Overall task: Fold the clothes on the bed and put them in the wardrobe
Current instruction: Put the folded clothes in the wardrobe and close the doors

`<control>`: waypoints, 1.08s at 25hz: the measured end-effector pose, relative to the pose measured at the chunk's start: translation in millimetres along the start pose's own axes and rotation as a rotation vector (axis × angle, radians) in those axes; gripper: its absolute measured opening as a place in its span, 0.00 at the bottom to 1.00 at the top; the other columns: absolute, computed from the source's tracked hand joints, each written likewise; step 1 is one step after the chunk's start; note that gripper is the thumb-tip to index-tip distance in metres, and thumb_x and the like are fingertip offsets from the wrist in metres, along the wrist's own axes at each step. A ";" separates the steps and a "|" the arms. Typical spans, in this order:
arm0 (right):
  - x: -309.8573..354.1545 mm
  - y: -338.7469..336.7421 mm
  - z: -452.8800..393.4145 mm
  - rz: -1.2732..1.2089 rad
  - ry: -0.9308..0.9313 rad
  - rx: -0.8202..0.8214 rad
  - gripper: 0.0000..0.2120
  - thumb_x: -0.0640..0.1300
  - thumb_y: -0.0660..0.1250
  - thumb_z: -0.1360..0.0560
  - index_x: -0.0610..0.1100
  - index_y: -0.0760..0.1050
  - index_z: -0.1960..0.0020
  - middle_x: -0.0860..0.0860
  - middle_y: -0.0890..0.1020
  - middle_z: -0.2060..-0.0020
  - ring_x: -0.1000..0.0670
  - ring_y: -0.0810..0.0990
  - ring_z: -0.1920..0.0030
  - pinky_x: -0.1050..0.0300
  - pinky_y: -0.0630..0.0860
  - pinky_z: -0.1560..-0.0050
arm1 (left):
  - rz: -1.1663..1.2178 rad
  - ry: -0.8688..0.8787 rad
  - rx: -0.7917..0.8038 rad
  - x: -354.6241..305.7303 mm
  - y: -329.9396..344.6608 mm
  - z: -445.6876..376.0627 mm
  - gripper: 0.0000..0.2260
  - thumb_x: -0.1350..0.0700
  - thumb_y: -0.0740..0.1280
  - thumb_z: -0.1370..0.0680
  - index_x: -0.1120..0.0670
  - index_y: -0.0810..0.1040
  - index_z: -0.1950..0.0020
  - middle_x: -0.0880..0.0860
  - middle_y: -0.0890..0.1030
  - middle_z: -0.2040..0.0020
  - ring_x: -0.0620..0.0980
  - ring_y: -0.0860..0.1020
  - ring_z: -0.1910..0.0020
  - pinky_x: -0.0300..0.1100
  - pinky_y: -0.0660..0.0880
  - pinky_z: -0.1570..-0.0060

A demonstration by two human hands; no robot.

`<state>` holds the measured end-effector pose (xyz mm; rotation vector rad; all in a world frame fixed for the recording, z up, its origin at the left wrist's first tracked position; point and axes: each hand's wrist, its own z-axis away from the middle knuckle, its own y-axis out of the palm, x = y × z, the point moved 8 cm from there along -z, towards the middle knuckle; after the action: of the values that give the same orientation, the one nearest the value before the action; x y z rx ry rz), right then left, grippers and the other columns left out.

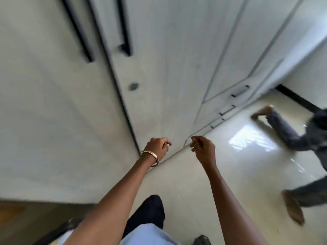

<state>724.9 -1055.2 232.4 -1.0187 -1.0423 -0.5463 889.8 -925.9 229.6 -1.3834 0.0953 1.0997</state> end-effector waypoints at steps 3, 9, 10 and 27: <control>-26.2 -74.5 -43.6 0.036 0.036 -0.092 0.09 0.32 0.63 0.24 0.40 0.81 0.52 0.50 0.82 0.70 0.51 0.80 0.71 0.57 0.79 0.64 | -0.063 0.179 0.131 -83.3 46.7 -73.0 0.09 0.58 0.64 0.25 0.50 0.83 0.51 0.50 0.85 0.58 0.50 0.82 0.55 0.45 0.77 0.49; -86.4 -161.6 -177.7 0.179 0.149 -0.070 0.09 0.34 0.63 0.24 0.45 0.80 0.56 0.51 0.82 0.66 0.57 0.80 0.68 0.53 0.79 0.58 | -0.111 0.278 0.123 -188.9 119.2 -206.1 0.10 0.58 0.65 0.24 0.53 0.82 0.45 0.54 0.82 0.46 0.54 0.79 0.47 0.42 0.74 0.46; -93.8 -170.2 -197.8 0.224 0.157 -0.052 0.10 0.34 0.64 0.25 0.45 0.81 0.56 0.52 0.83 0.65 0.55 0.81 0.65 0.51 0.80 0.55 | -0.128 0.257 0.116 -200.5 126.5 -225.2 0.12 0.59 0.64 0.24 0.54 0.81 0.42 0.55 0.79 0.43 0.55 0.78 0.45 0.42 0.72 0.45; -152.6 -216.9 -571.5 1.117 -0.347 0.731 0.23 0.43 0.63 0.22 0.40 0.64 0.28 0.45 0.69 0.29 0.44 0.64 0.27 0.48 0.64 0.30 | -0.206 -0.207 0.196 -314.0 271.4 -479.1 0.30 0.62 0.60 0.25 0.51 0.57 0.23 0.48 0.55 0.23 0.57 0.67 0.30 0.50 0.67 0.32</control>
<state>741.8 -1673.0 109.8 -0.8628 -0.7045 0.8915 796.5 -1540.3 104.9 -1.0736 -0.0860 1.0256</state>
